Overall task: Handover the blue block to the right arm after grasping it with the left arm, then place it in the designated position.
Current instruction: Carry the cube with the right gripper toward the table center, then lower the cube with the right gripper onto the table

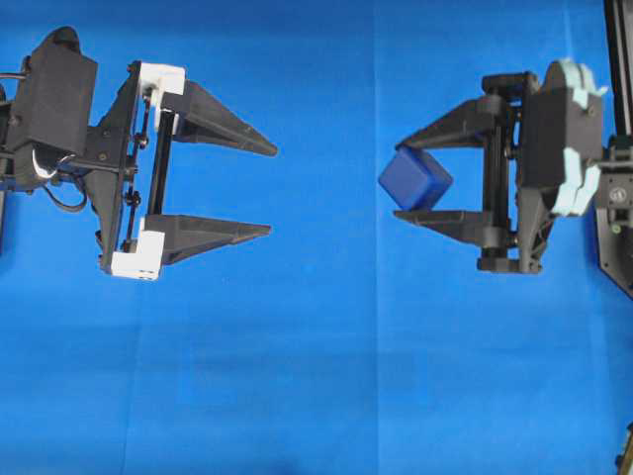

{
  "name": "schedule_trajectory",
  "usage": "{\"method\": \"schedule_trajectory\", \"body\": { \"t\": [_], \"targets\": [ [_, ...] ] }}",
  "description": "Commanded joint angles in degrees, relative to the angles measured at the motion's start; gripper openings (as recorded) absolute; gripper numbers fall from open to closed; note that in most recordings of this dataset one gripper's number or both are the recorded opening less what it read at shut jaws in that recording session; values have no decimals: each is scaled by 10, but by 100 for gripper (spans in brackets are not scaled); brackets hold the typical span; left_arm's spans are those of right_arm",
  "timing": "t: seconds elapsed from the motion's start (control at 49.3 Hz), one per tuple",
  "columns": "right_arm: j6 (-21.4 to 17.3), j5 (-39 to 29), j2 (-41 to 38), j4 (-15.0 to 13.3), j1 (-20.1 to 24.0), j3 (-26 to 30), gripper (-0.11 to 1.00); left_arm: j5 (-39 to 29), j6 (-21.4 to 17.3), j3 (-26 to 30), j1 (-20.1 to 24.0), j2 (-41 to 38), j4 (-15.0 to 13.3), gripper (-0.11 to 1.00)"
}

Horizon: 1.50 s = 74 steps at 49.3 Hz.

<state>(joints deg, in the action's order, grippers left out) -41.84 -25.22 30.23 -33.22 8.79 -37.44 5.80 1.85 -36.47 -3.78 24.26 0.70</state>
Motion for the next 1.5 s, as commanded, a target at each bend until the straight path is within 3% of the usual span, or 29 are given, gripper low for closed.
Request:
{"method": "schedule_trajectory", "body": {
  "t": [0.0,0.182,0.608,1.237,1.48],
  "targets": [
    [2,-29,2,13,11,18,56,3,-1,6,2,22,1,93],
    [4,-54,2,27,22,18,56,3,-2,6,2,21,1,93],
    [6,-34,-23,25,23,17,56,2,-2,6,2,22,1,93],
    [-5,157,-236,27,-14,52,56,-4,-1,5,2,22,1,93],
    [-37,178,-333,27,-17,91,56,-4,-2,6,2,22,1,93]
  ]
}}
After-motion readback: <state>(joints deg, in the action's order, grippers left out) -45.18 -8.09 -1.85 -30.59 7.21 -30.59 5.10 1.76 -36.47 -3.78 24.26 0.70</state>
